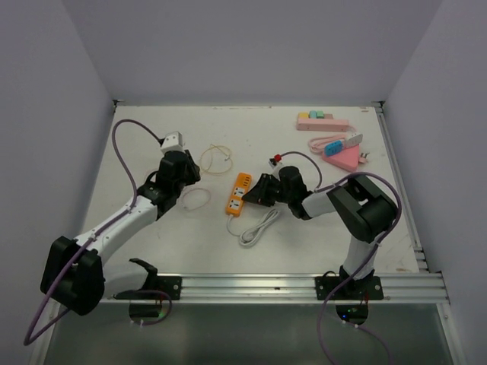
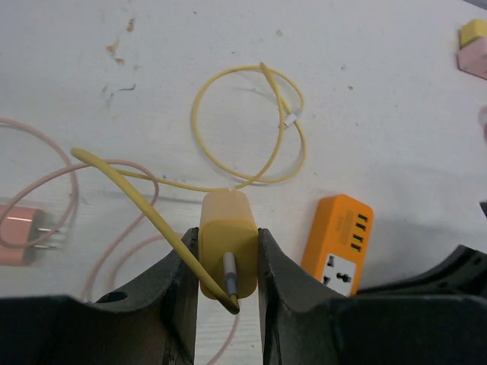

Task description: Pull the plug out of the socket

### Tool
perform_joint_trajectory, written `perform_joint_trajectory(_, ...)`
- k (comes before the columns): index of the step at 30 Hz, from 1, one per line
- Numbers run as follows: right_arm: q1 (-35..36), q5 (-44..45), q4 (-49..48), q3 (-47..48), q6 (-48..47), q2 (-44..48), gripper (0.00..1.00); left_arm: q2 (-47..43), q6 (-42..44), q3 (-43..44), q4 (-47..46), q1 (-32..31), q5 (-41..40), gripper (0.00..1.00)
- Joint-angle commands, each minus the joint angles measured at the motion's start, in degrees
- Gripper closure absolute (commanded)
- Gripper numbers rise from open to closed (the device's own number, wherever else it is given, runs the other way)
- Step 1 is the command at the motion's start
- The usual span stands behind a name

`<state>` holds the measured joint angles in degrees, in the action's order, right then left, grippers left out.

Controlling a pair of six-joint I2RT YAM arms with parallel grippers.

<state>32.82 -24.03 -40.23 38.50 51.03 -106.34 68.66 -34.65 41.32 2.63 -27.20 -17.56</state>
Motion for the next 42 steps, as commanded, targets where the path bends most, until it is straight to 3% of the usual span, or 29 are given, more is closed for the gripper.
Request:
perform_joint_trajectory(1,-1.09,7.59,13.23,-2.03,-6.02,0.87,1.00,0.50,2.66,5.08,2.64,4.34,-2.48,1.00)
perform_joint_trajectory(6,-1.09,8.91,16.23,-2.03,-7.87,3.33,0.99,6.30,2.57,7.54,4.13,13.64,-0.90,1.00)
perform_joint_trajectory(11,-1.09,8.74,18.43,-1.59,-9.01,5.35,0.87,16.12,-0.40,12.29,5.89,23.31,6.29,1.00)
perform_joint_trajectory(16,-1.09,7.95,20.54,-1.32,-10.33,8.16,0.77,22.38,-0.24,17.37,4.31,26.06,12.63,0.99)
perform_joint_trajectory(21,-1.09,8.04,23.96,-1.24,-12.35,12.65,0.62,28.45,0.82,23.35,5.44,27.20,16.32,0.90)
perform_joint_trajectory(27,-1.00,10.23,29.41,-1.32,-14.98,18.88,0.52,30.48,0.38,25.12,6.24,31.07,20.37,0.62)
perform_joint_trajectory(28,-1.00,10.67,30.98,-1.41,-15.34,19.76,0.50,30.22,0.38,25.12,6.33,31.24,20.72,0.54)
perform_joint_trajectory(30,-1.09,12.25,32.66,-1.59,-16.39,22.48,0.48,28.55,0.64,24.86,6.68,31.77,20.90,0.43)
perform_joint_trajectory(31,-1.09,12.86,34.41,-1.59,-16.83,23.37,0.45,27.24,0.90,24.95,6.94,31.86,20.90,0.33)
perform_joint_trajectory(33,-1.09,14.62,36.35,-1.59,-17.80,25.30,0.42,25.56,1.34,25.04,7.91,31.95,20.64,0.24)
perform_joint_trajectory(37,-1.00,18.22,41.79,-1.50,-19.38,31.18,0.29,20.64,2.05,26.09,11.07,32.03,19.15,0.01)
perform_joint_trajectory(42,-1.00,23.32,50.68,-0.88,-20.35,36.64,0.16,12.21,4.24,28.28,17.57,32.03,18.00,0.00)
